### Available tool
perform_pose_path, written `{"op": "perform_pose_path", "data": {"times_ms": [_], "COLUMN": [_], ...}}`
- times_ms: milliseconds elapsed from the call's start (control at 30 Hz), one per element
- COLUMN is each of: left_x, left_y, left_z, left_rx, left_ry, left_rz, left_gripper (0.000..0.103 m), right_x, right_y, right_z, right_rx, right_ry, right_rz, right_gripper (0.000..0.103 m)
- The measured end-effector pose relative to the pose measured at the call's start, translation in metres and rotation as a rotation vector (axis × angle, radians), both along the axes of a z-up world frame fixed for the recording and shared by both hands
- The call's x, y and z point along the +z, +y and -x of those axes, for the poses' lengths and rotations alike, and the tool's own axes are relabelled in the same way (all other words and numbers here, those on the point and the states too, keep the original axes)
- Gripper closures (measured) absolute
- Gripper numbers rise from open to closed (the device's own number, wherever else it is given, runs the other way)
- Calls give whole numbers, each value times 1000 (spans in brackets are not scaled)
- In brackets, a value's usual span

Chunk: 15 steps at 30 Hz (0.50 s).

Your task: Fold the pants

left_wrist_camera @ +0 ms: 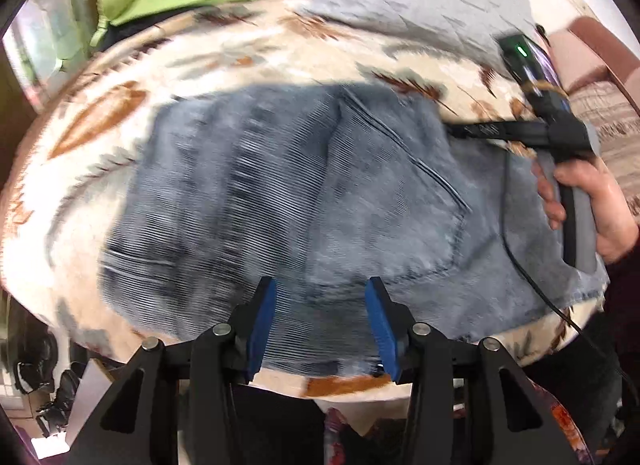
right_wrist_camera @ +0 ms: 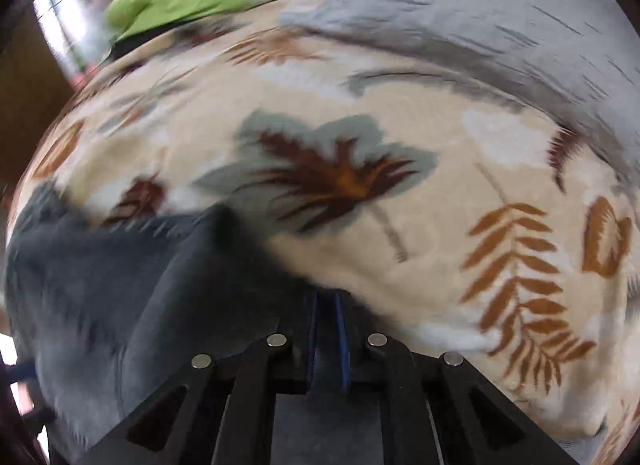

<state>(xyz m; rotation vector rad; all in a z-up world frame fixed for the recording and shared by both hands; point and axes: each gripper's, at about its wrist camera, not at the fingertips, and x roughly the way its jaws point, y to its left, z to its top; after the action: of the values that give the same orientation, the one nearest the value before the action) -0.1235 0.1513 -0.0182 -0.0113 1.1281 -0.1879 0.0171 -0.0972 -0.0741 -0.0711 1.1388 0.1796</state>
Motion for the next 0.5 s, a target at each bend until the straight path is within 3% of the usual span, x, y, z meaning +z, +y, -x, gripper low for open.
{"op": "perform_pose_path", "data": {"times_ms": [67,200,267,367,433,500], "left_x": [2,-13,-18,-20,-19,-18], "left_y": [17,34,26,13,16,19], "left_z": [-4,-13,-11,-6,-4,-2], "left_rx": [51,88,68,43,51,59], "left_ry": [-12,39,21,-9,11,25], "left_rz": [-8,-21,-77,-154,-135,-117], "left_gripper": [56,56,55,54,54,54], "right_x": [1,24,31,21,1,-1], "right_y": [-9,-26,-14,20,35,28], "right_z": [2,19,25,27,26,21], "right_rx": [-42,-49,4,112,137,101], "right_ry": [4,-19,-24,26,60,15], "right_rz": [6,-199,-255,-229,-153,-208], "right_gripper": [92,92,91,91,91,91]}}
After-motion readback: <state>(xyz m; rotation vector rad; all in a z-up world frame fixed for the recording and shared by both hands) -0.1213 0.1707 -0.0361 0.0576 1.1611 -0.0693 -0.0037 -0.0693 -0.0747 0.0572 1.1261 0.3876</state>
